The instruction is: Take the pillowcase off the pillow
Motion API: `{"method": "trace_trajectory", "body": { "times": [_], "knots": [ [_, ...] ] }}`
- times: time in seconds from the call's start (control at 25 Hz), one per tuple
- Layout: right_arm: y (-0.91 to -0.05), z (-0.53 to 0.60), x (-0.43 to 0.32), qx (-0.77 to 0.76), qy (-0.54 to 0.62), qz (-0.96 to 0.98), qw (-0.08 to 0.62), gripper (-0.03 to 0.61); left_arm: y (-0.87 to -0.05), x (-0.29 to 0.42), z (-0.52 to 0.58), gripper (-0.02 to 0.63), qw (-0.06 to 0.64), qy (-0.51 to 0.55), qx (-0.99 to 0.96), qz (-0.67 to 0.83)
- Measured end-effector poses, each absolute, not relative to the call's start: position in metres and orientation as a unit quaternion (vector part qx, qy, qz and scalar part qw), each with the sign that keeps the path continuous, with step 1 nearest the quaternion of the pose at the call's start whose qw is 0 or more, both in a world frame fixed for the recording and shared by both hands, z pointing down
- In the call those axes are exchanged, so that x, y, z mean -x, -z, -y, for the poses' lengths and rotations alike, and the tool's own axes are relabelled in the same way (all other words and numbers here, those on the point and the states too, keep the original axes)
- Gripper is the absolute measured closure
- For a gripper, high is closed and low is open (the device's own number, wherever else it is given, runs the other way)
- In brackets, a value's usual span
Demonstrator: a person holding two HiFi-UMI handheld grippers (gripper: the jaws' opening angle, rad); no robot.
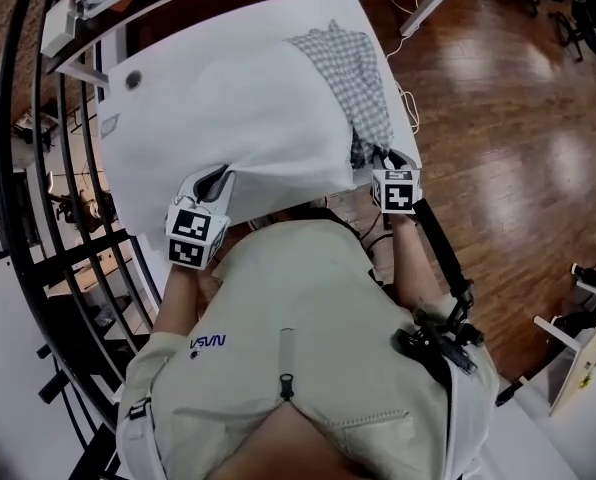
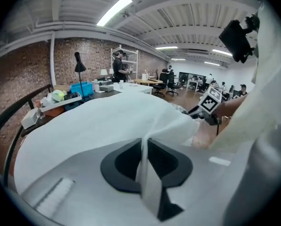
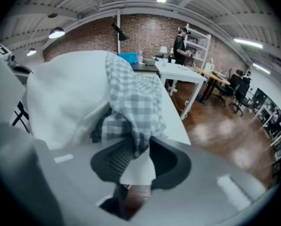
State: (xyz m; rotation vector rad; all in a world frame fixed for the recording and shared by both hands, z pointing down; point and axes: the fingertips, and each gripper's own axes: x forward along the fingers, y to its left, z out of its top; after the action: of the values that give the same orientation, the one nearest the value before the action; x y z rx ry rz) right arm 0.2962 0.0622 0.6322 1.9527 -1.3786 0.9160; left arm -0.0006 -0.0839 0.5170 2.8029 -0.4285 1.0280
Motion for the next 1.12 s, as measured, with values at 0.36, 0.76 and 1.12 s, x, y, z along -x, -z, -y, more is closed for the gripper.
{"method": "trace_trajectory", "body": {
  "times": [0.36, 0.76, 1.12],
  "knots": [
    [-0.496, 0.010, -0.304, -0.756, -0.208, 0.598, 0.165, 0.422, -0.407, -0.043, 0.078, 0.559, 0.003, -0.242, -0.968, 0.064],
    [-0.534, 0.163, -0.292, -0.672, -0.296, 0.657, 0.172, 0.365, -0.542, -0.108, 0.181, 0.196, -0.013, -0.417, -0.905, 0.080],
    [-0.525, 0.184, -0.301, -0.688, -0.258, 0.653, 0.183, 0.572, -0.499, -0.082, 0.154, 0.597, -0.015, -0.339, -0.937, 0.085]
  ]
}}
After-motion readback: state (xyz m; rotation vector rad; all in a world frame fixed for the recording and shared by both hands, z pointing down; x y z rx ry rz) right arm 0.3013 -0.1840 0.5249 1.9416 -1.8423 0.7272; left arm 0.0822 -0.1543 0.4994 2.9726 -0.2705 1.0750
